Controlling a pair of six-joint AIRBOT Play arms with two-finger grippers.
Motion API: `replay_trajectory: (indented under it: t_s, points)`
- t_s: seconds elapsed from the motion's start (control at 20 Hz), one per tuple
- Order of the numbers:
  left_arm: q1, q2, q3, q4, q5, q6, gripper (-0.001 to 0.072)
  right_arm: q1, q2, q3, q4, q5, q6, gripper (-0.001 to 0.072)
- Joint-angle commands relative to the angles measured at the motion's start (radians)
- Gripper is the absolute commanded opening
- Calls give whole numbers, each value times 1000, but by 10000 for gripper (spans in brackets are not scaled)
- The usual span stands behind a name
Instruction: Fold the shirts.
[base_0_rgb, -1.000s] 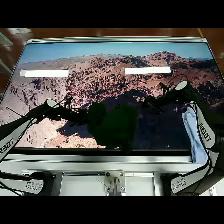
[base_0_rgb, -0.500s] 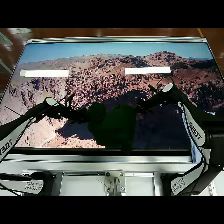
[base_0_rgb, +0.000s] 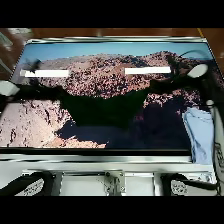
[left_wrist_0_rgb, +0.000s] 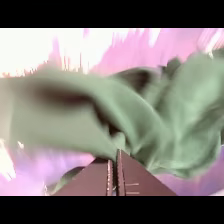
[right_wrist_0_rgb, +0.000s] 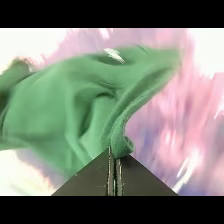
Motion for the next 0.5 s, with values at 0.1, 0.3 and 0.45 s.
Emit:
replay_trajectory:
  t_s: [0.1,0.3,0.45]
  points:
    - [97,302,361,69,60,-8,35,-31,378,207,-29,-208,-89,63]
    - [133,379,546,124,63,-11,35,-31,542,301,-141,-289,-83,63]
    - [152,410,571,196,42,-11,35,-31,630,303,-310,-221,-46,63]
